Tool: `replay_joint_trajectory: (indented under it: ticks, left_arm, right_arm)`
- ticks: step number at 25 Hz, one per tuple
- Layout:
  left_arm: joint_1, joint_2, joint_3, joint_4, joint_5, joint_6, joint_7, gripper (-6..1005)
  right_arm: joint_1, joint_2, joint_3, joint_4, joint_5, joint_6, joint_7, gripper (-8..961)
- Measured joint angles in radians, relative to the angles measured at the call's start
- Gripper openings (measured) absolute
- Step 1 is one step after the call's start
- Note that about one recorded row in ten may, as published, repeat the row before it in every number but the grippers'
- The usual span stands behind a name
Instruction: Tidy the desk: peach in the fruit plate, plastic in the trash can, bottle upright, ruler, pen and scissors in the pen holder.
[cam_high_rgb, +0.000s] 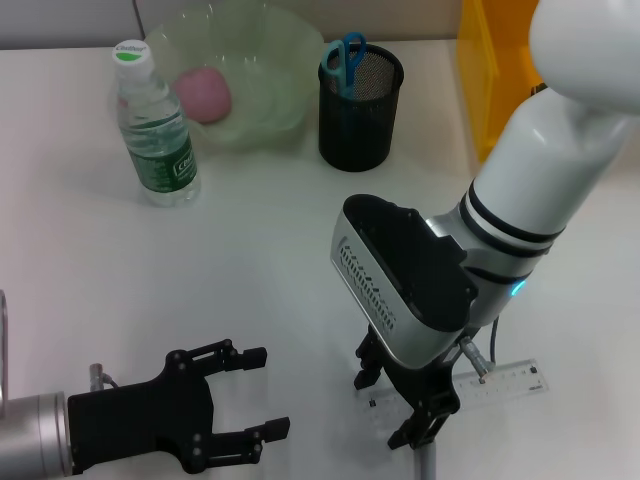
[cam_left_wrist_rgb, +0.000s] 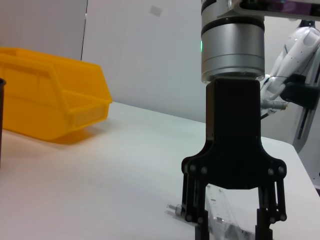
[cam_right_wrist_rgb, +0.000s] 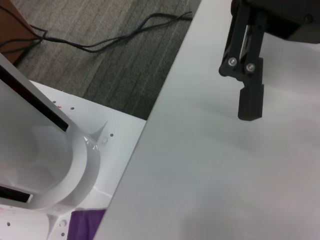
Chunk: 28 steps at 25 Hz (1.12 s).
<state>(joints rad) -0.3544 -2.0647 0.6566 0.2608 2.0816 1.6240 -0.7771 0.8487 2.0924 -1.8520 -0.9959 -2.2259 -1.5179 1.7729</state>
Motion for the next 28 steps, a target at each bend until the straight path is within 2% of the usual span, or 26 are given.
replay_joint_trajectory:
  ticks: [16, 28]
  left_arm:
    - [-0.001, -0.002, -0.001, 0.000, 0.000, 0.000, -0.027, 798]
    - [-0.002, -0.002, -0.002, 0.002, 0.000, 0.000, -0.050, 798]
  right_arm:
    - [-0.017, 0.000, -0.016, -0.002, -0.002, 0.018, -0.008, 650]
    - [-0.021, 0.000, -0.017, -0.004, -0.005, 0.022, -0.014, 514]
